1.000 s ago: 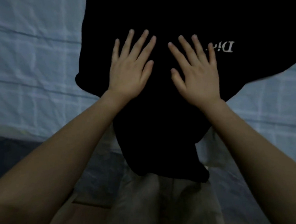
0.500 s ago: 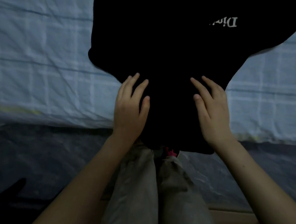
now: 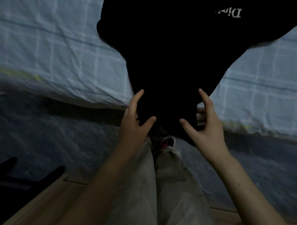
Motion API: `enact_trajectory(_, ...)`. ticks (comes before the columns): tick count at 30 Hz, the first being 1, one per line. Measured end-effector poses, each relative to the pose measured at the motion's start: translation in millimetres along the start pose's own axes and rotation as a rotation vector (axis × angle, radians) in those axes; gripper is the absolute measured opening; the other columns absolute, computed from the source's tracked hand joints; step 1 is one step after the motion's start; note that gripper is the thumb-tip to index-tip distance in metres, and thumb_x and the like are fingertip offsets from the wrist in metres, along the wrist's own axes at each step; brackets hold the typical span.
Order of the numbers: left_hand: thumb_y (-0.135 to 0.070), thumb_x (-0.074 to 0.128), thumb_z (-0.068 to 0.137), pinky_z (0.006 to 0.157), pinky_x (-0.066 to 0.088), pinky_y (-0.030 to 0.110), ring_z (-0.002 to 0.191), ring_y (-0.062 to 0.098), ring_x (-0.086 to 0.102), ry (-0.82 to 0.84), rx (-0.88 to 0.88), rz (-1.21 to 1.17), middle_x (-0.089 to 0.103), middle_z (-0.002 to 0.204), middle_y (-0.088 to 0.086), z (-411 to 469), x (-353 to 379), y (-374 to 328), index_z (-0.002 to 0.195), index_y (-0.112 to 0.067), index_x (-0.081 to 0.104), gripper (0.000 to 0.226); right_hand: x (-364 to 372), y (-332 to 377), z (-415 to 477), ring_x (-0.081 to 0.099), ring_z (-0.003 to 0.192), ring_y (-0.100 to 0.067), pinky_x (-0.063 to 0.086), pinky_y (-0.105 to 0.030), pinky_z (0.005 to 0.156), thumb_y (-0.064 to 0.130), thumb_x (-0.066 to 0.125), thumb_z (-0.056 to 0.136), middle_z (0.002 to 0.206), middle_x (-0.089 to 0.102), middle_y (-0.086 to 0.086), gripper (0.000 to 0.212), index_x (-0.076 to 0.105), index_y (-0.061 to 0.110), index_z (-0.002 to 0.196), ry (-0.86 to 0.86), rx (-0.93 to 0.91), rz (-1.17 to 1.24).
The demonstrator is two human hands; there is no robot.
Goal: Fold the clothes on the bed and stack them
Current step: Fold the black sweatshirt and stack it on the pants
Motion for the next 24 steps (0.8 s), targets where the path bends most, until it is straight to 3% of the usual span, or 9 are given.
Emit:
enact_trajectory(3,0.002,0.071,0.082,0.092,0.054,0.047,0.117,0.016,0.06,-0.044,0.049,-0.036,0.059,0.13,0.003,-4,-13,-5,0.13,-0.03,0.053,0.06,-7,6,-9,0.067,0.101,-0.013,0.057,-0.035,0.083,0.004,0.07,0.089,0.104,0.068,0.006,0.075,0.035,0.028,0.15,0.035,-0.022,0.124)
enact_trajectory(5,-0.008,0.074,0.079,0.092,0.056,0.043,0.113,0.016,0.063,-0.12,0.096,-0.054,0.063,0.125,0.003,-3,-30,-17,0.124,-0.027,0.06,0.051,-21,19,-11,0.068,0.101,-0.02,0.056,-0.046,0.084,-0.001,0.07,0.087,0.103,0.069,-0.002,0.064,0.047,0.024,0.142,-0.086,-0.029,0.201)
enact_trajectory(7,-0.016,0.076,0.077,0.087,0.055,0.03,0.104,0.01,0.064,-0.202,0.169,-0.036,0.065,0.119,0.0,4,-45,-38,0.121,-0.024,0.064,0.047,-38,38,0,0.068,0.099,-0.023,0.057,-0.048,0.083,-0.001,0.072,0.085,0.101,0.07,-0.007,0.058,0.055,0.025,0.134,-0.22,-0.055,0.232)
enact_trajectory(9,-0.016,0.078,0.078,0.083,0.052,0.018,0.102,0.006,0.064,-0.252,0.256,-0.039,0.065,0.115,-0.001,19,-53,-65,0.121,-0.022,0.065,0.045,-55,58,20,0.069,0.1,-0.022,0.059,-0.04,0.083,0.001,0.073,0.086,0.105,0.071,-0.002,0.055,0.057,0.027,0.131,-0.317,-0.111,0.27)
enact_trajectory(14,-0.012,0.078,0.081,0.088,0.049,0.012,0.115,0.001,0.06,-0.265,0.364,-0.172,0.063,0.123,-0.009,98,-60,-128,0.119,-0.035,0.064,0.047,-80,110,96,0.065,0.105,-0.004,0.051,-0.013,0.084,0.002,0.072,0.087,0.117,0.064,0.023,0.052,0.056,0.026,0.13,-0.473,-0.313,0.284)
enact_trajectory(16,-0.016,0.078,0.081,0.087,0.047,0.009,0.117,-0.002,0.057,-0.266,0.399,-0.145,0.062,0.125,-0.012,142,-58,-147,0.12,-0.036,0.063,0.046,-85,115,133,0.062,0.108,0.002,0.05,-0.013,0.088,0.005,0.071,0.087,0.12,0.058,0.032,0.052,0.055,0.027,0.132,-0.522,-0.342,0.273)
enact_trajectory(19,-0.025,0.076,0.083,0.088,0.043,0.005,0.116,-0.007,0.054,-0.206,0.405,-0.064,0.058,0.128,-0.015,203,-44,-160,0.126,-0.034,0.059,0.047,-81,105,191,0.052,0.12,0.01,0.046,-0.01,0.095,0.026,0.068,0.092,0.126,0.054,0.037,0.058,0.044,0.044,0.142,-0.411,-0.265,0.25)
enact_trajectory(21,-0.03,0.074,0.085,0.09,0.036,-0.001,0.117,-0.005,0.051,-0.143,0.387,0.046,0.054,0.129,-0.015,233,-30,-153,0.131,-0.031,0.056,0.049,-68,91,220,0.043,0.126,0.014,0.04,-0.01,0.103,0.031,0.068,0.092,0.134,0.048,0.032,0.066,0.036,0.045,0.148,-0.3,-0.217,0.084)
enact_trajectory(24,-0.03,0.072,0.087,0.089,0.029,-0.006,0.122,0.005,0.048,-0.093,0.336,0.162,0.052,0.13,-0.008,257,-15,-134,0.134,-0.023,0.056,0.05,-52,70,239,0.039,0.134,-0.004,0.036,-0.025,0.111,0.03,0.068,0.092,0.144,0.046,0.01,0.069,0.033,0.035,0.152,-0.272,-0.167,-0.159)
Point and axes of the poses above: each hand's wrist, its own z-axis towards the middle knuckle, its own x-axis out of the palm, y = z × x, the point moved 6 cm from there along z, towards the middle knuckle
